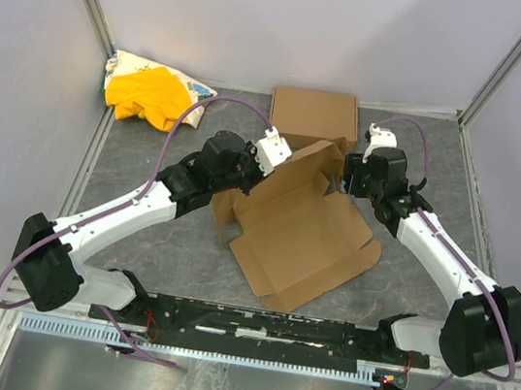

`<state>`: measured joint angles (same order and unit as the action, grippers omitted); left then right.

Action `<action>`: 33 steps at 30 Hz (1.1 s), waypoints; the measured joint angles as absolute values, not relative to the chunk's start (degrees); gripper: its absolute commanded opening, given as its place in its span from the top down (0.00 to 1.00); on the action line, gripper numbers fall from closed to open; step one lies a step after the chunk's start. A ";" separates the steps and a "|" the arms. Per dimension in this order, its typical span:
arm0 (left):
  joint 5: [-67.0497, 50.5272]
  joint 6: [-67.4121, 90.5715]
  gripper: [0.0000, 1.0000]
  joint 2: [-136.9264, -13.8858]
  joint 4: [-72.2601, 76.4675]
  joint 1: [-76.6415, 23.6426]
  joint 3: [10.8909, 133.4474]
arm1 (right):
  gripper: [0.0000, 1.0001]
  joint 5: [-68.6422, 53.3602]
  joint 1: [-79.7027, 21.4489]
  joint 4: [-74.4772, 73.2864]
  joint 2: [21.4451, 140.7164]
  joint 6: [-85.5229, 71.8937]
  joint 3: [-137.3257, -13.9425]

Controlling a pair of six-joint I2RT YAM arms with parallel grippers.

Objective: Fold the paper box

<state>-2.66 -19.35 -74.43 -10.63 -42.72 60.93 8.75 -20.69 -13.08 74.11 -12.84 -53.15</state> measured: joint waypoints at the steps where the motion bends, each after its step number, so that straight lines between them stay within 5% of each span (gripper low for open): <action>1: -2.57 -19.35 0.97 -74.43 -10.63 -42.72 60.93 | 0.30 8.10 -20.32 -12.21 74.54 -13.28 -53.04; 10: -2.46 -19.35 0.97 -74.43 -10.63 -42.72 60.97 | 0.36 3.88 -17.82 -3.62 81.34 -15.88 -52.58; 24: -1.89 -19.35 0.97 -74.48 -10.63 -42.72 61.04 | 0.74 5.63 -17.50 1.78 85.76 -16.49 -52.56; 33: -1.54 -19.35 0.97 -74.63 -10.66 -42.72 61.12 | 0.58 4.95 -17.17 4.36 84.82 -15.62 -52.23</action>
